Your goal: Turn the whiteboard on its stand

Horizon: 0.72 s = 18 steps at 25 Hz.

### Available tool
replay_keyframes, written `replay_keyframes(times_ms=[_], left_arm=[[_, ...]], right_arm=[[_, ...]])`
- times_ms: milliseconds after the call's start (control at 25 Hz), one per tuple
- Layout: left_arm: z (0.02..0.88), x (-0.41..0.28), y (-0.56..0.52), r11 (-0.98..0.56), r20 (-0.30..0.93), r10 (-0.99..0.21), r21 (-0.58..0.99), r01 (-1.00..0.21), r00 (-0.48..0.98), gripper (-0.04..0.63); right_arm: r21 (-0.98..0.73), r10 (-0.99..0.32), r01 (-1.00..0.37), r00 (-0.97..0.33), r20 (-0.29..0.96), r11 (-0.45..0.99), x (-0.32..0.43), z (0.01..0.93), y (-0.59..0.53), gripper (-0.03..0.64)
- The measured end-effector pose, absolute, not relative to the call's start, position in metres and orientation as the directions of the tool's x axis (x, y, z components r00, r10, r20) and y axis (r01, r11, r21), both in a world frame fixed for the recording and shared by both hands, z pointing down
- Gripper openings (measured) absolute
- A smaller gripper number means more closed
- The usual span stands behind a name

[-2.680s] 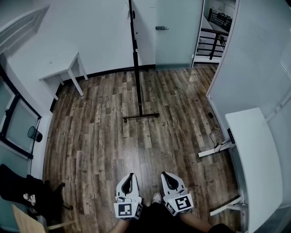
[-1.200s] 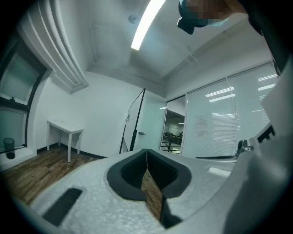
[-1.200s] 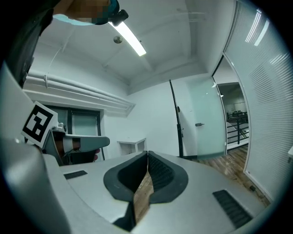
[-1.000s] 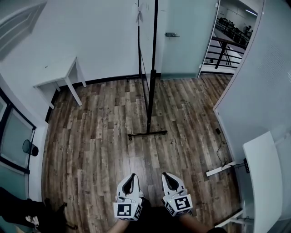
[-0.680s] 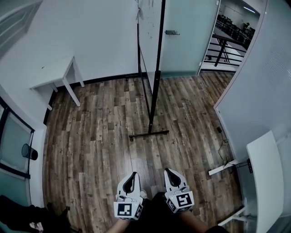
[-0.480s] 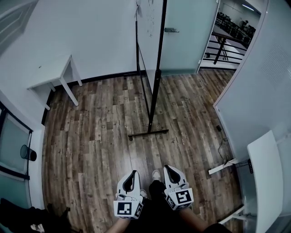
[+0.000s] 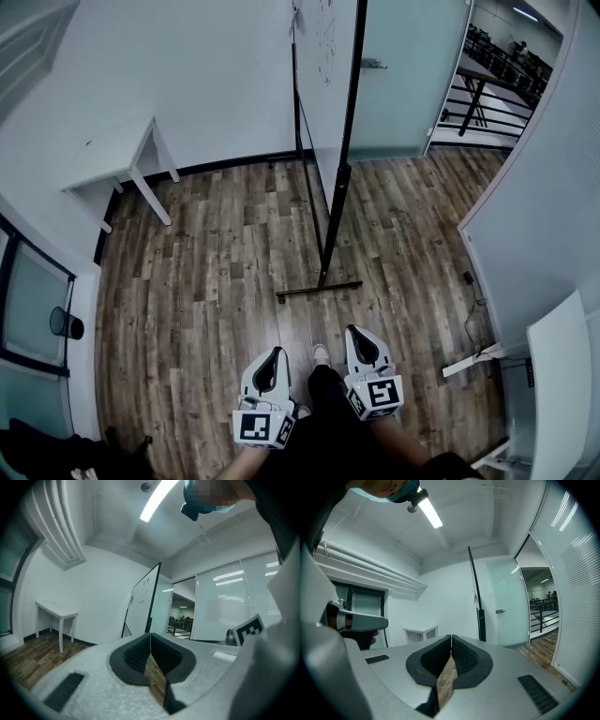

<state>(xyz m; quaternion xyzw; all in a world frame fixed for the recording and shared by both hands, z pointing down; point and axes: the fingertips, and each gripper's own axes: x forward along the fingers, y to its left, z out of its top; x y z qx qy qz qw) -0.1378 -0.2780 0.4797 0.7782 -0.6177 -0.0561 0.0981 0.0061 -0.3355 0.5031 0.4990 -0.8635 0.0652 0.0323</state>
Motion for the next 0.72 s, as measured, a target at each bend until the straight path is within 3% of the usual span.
replay_keyframes(times_ms=[720], left_arm=[[0.472,-0.126,-0.496,-0.19,0.062,-0.976,0.234,-0.953,0.21,0.018]], right_arm=[[-0.051,-0.843,-0.864,-0.5,0.202,0.5,0.006,0.522,-0.576,0.02]])
